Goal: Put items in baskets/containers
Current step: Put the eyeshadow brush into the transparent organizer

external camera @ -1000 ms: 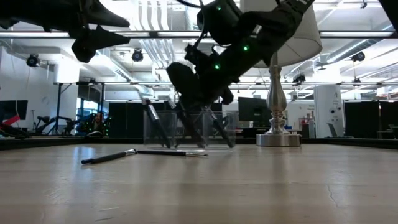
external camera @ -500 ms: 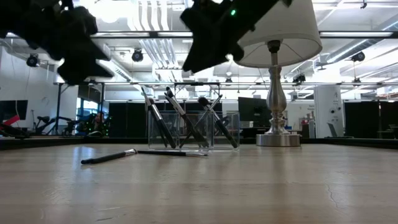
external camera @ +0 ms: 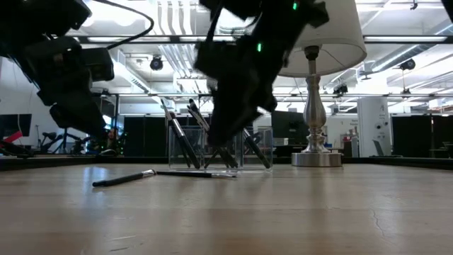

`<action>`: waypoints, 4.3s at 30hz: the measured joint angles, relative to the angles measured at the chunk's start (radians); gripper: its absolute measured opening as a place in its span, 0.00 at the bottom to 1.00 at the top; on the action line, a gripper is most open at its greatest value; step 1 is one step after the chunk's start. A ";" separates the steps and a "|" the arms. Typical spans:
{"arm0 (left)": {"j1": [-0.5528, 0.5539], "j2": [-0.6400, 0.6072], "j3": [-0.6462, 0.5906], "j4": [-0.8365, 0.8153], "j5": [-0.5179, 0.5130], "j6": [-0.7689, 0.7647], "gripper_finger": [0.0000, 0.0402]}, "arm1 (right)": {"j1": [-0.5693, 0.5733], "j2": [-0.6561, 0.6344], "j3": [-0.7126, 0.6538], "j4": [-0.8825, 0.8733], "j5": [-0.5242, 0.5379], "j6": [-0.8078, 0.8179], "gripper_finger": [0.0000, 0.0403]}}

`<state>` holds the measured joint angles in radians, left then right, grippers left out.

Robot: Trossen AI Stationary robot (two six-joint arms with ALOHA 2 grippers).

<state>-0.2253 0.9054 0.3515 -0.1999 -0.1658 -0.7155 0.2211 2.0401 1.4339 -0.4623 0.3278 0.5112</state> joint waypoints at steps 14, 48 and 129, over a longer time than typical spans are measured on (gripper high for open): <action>0.000 -0.008 0.001 0.003 0.000 0.009 0.50 | -0.011 0.115 0.038 0.007 -0.028 -0.006 0.32; 0.001 -0.007 -0.005 0.080 -0.011 0.109 0.50 | -0.035 0.121 0.192 -0.322 -0.089 -0.198 0.02; -0.067 0.875 0.439 0.435 0.417 0.669 0.50 | 0.225 0.266 0.326 -0.286 0.017 0.106 0.03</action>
<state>-0.2920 1.7802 0.7906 0.2355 0.2517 -0.0463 0.4461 2.3061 1.7594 -0.7487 0.3448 0.6172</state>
